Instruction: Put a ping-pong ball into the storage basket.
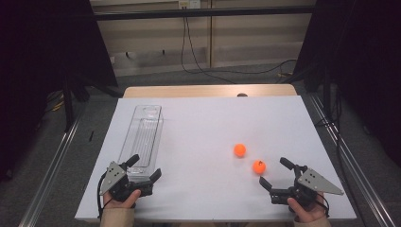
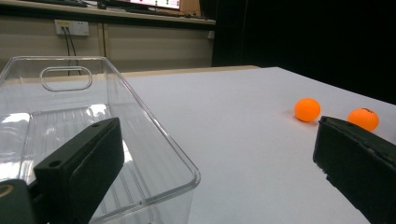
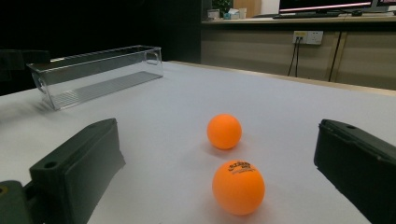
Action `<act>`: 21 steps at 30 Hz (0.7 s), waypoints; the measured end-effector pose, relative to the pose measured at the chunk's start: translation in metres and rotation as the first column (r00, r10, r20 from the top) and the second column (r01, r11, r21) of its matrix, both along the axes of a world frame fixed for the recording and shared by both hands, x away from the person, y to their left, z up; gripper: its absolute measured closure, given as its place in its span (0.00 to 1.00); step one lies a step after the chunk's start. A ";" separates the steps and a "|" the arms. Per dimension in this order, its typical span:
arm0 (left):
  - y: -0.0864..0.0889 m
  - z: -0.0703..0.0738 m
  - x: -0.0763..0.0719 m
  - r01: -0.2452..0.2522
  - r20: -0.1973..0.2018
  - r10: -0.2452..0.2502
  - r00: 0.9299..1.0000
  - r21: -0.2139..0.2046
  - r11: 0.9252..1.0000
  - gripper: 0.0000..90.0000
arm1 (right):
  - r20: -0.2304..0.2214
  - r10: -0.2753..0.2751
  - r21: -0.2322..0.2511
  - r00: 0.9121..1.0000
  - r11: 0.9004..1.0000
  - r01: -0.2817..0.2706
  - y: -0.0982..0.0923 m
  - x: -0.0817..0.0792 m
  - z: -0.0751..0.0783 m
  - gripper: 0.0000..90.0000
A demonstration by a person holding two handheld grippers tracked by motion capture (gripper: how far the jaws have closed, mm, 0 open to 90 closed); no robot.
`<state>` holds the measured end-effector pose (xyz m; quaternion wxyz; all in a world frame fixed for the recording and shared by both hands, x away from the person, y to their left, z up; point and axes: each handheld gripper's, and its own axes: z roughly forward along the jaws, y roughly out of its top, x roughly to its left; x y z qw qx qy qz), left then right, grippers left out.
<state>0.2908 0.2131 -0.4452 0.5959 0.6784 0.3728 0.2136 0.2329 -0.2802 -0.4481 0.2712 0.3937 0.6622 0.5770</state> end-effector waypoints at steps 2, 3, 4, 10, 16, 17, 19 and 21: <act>-0.001 0.000 0.000 0.002 -0.002 -0.002 1.000 0.002 1.000 0.02 | -0.002 0.001 0.005 1.000 1.000 -0.001 0.000 0.000 0.000 0.00; -0.001 0.000 0.000 0.006 -0.001 -0.006 1.000 0.005 1.000 0.02 | 0.000 0.002 0.005 1.000 1.000 -0.002 0.000 0.000 0.000 0.00; -0.002 0.000 0.000 0.007 0.000 -0.007 1.000 0.005 1.000 0.02 | 0.001 0.002 0.005 1.000 1.000 -0.002 0.000 0.000 0.001 0.00; -0.004 0.000 0.001 0.015 0.001 -0.015 1.000 0.001 1.000 0.02 | -0.001 0.003 0.003 1.000 1.000 -0.003 0.001 0.000 0.000 0.00; -0.007 -0.001 0.002 0.028 -0.003 -0.028 1.000 0.003 1.000 0.02 | 0.000 0.003 -0.001 1.000 1.000 -0.003 0.000 0.001 0.000 0.00; -0.008 -0.001 0.002 0.028 -0.004 -0.028 1.000 0.003 1.000 0.02 | 0.000 0.004 -0.002 1.000 1.000 -0.004 0.000 0.001 0.000 0.00; -0.008 -0.001 0.003 0.030 -0.004 -0.030 1.000 0.003 1.000 0.02 | -0.001 0.005 -0.002 1.000 1.000 -0.005 0.000 0.001 0.000 0.00; -0.009 0.000 0.003 0.035 -0.001 -0.035 0.999 -0.001 0.999 0.02 | 0.000 0.005 -0.001 1.000 1.000 -0.005 0.000 0.001 0.000 0.00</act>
